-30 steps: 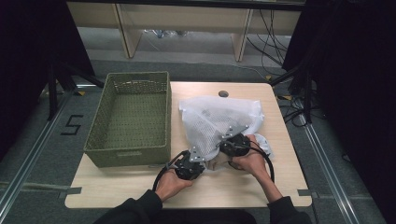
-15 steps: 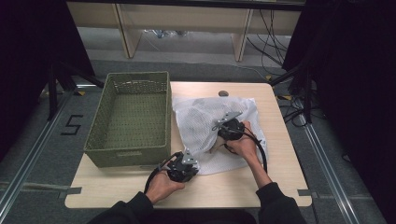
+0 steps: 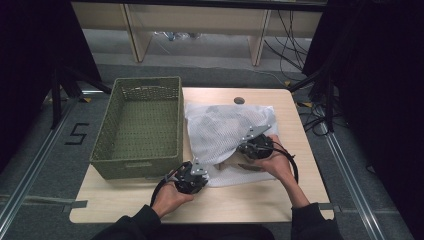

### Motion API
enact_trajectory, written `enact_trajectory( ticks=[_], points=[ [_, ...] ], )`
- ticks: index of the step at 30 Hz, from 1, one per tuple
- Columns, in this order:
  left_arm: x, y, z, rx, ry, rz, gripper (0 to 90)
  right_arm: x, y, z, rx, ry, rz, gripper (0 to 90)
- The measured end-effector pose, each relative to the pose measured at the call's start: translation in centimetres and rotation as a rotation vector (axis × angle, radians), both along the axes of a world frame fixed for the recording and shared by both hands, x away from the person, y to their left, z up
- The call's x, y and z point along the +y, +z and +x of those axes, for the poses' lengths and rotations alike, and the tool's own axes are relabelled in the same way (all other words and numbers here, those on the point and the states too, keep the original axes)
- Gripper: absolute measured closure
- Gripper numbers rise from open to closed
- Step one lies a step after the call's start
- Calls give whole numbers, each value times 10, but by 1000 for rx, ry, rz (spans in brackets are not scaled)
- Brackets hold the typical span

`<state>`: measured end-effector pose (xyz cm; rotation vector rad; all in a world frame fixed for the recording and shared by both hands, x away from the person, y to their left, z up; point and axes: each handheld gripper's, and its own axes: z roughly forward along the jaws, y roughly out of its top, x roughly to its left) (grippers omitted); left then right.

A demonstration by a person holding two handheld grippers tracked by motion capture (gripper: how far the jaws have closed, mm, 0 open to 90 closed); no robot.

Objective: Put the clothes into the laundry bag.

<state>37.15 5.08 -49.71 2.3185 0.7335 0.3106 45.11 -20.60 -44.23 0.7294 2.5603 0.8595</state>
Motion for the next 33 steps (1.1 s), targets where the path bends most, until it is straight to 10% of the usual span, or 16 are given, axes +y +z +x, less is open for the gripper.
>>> enact_trajectory(
  ticks=[11,15,19,29,33],
  points=[
    [16,6,-6,-7,63,-2,762,-22,19,-43,5,90,11,900],
    [2,30,-24,-79,24,-24,611,-27,26,-49,15,86,38,900],
    [-26,33,-31,-38,-17,-90,537,-28,31,-50,-6,80,47,900],
    [-88,-8,26,-37,121,-63,369,-30,34,-49,-15,91,53,900],
    [-95,-12,41,-113,159,-48,521,-31,33,-49,-14,90,47,900]
  ],
)
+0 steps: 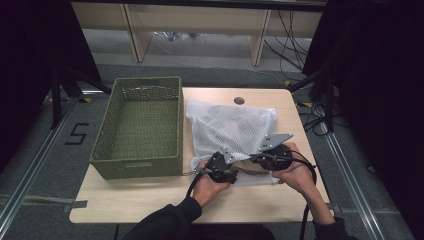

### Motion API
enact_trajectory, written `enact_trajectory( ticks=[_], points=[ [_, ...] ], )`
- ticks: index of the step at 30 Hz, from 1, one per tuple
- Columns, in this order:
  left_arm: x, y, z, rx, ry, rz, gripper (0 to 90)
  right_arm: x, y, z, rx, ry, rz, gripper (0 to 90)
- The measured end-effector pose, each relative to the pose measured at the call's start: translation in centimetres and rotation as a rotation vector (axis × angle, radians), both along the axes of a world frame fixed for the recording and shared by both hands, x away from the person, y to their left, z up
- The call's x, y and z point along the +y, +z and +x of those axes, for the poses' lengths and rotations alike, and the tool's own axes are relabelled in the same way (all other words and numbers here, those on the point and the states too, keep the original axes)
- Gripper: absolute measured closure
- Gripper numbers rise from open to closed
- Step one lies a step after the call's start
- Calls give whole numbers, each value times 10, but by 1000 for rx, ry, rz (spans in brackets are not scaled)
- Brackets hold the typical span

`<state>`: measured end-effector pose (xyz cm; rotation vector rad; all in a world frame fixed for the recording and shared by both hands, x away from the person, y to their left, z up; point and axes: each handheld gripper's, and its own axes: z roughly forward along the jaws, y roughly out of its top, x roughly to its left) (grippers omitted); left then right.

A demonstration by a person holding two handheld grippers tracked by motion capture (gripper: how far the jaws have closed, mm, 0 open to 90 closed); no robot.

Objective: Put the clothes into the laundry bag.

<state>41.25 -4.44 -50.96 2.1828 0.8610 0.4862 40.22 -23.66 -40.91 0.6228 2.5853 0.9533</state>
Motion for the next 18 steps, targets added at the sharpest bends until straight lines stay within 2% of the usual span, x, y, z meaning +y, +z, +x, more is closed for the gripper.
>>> enact_trajectory(
  ticks=[1,2,3,4,6,7,8,9,10,11,12,13,14,15,16,17,18],
  points=[
    [1,0,4,-18,-6,1,738,0,-1,0,9,-10,-5,900],
    [1,0,7,-31,15,-11,738,0,-1,0,9,-10,-5,900],
    [3,3,11,-40,24,1,807,0,-1,-1,12,-10,-4,900],
    [4,5,12,-42,35,-7,863,1,-1,-1,7,-3,-3,900],
    [11,17,16,-71,85,-31,867,1,-2,0,8,5,-7,900],
    [15,22,20,-86,100,-46,868,1,-2,-1,15,-9,-11,900],
    [20,28,24,-109,109,-39,864,2,-3,-1,24,-8,-14,900],
    [23,30,25,-121,109,-20,855,3,-4,0,15,4,-22,900],
    [23,28,26,-134,130,-21,843,4,-5,-1,26,-1,-19,900],
    [23,24,28,-134,122,10,828,5,-6,0,26,6,-23,900],
    [24,18,28,-108,112,31,804,6,-8,0,29,10,-31,900],
    [24,11,27,-78,127,22,780,9,-11,0,56,4,-38,900],
    [24,8,26,-68,119,32,762,9,-16,1,60,15,-55,900],
    [25,6,24,-64,124,15,752,10,-20,2,70,22,-65,900],
    [27,6,22,-59,115,31,746,10,-24,1,105,12,-73,900],
    [28,6,20,-45,113,21,710,11,-31,3,124,15,-88,900],
    [28,6,20,-45,113,21,678,11,-31,3,124,15,-88,900]
  ],
)
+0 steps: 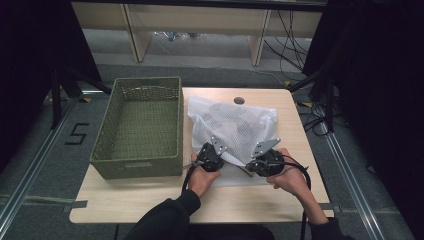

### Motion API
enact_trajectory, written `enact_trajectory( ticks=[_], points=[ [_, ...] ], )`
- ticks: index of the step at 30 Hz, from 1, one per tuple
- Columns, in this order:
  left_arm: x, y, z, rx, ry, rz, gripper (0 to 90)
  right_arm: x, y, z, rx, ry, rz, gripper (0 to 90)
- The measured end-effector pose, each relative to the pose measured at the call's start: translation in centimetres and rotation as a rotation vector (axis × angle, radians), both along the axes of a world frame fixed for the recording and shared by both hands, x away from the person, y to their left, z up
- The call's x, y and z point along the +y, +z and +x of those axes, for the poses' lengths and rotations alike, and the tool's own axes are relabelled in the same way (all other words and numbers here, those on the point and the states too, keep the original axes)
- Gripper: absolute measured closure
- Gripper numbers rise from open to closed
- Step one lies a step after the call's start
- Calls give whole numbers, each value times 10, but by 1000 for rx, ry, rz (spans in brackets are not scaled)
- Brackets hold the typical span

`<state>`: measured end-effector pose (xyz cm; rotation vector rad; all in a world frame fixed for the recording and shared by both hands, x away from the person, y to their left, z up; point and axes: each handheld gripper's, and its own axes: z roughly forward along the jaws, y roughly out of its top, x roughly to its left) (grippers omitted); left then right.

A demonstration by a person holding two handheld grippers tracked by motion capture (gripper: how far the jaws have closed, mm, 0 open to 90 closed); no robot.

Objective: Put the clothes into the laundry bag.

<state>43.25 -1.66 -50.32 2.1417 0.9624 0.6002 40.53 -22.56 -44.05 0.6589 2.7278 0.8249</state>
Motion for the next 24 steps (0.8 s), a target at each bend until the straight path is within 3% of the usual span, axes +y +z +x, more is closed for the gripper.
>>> enact_trajectory(
  ticks=[1,3,4,8,12,14,16,20,21,22,24],
  points=[
    [0,2,-3,18,-2,-2,678,-1,-3,1,0,-2,-6,900],
    [0,5,-11,33,-15,-9,568,-2,-6,3,10,-13,-11,900],
    [1,7,-23,46,-25,-23,546,-3,-6,4,0,0,-7,900],
    [-1,11,-45,63,-66,-33,438,-10,4,3,-5,-45,22,900],
    [-11,12,-58,150,-101,-95,395,-14,13,3,-39,-42,36,900],
    [-21,10,-59,180,-106,-122,371,-15,15,4,-56,-40,38,900],
    [-29,7,-57,194,-116,-138,342,-16,17,3,-44,-49,51,900],
    [-39,1,-37,206,-42,-217,330,-18,16,4,-37,-40,46,900],
    [-39,0,-33,228,-37,-226,323,-18,16,4,-34,-47,47,900],
    [-41,-2,-29,254,-11,-262,309,-19,15,4,-42,-47,43,900],
    [-44,-4,-22,242,4,-255,302,-20,16,4,-29,-48,47,900]
  ],
)
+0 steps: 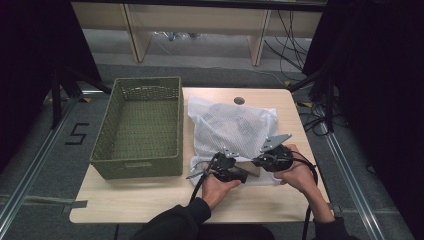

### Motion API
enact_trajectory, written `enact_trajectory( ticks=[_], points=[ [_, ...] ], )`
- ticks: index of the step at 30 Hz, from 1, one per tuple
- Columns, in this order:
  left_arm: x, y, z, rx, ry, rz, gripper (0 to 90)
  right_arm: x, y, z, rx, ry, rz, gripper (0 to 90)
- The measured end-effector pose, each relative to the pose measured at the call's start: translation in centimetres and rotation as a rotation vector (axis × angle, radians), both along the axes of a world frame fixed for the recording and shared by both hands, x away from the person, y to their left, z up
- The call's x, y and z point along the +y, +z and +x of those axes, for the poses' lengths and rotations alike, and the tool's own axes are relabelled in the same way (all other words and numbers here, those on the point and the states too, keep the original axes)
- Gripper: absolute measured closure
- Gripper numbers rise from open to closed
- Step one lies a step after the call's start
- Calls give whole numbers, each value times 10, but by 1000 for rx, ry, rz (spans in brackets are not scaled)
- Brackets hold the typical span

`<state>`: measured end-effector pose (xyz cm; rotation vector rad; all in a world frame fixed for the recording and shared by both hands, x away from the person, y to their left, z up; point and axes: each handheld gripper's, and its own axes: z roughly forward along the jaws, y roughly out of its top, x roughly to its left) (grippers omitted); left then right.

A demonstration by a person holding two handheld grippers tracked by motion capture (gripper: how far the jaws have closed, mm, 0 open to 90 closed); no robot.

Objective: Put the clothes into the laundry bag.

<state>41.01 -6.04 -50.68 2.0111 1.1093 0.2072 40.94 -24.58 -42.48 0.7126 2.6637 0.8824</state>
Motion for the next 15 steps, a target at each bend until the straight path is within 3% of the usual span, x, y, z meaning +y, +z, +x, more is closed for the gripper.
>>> enact_trajectory(
  ticks=[2,3,4,5,6,7,10,12,15],
  points=[
    [1,-1,5,-13,8,5,335,0,0,0,6,-10,1,900],
    [1,-3,8,-17,15,-13,387,-1,-1,1,-9,15,1,900],
    [1,-4,10,-31,30,-40,477,-1,-1,1,-11,14,-1,900],
    [3,-3,12,-83,22,-32,599,-1,-1,1,-12,12,-4,900],
    [7,-1,13,-104,10,4,745,-1,-1,1,-9,5,-7,900],
    [5,-2,14,-126,57,-40,789,-1,-1,0,2,-10,-7,900],
    [13,6,20,-187,104,-14,856,-1,-2,1,-9,8,-7,900],
    [19,11,25,-249,128,37,858,0,-3,0,1,9,-10,900],
    [21,9,27,-241,127,57,829,3,-5,0,3,30,-19,900]
  ],
)
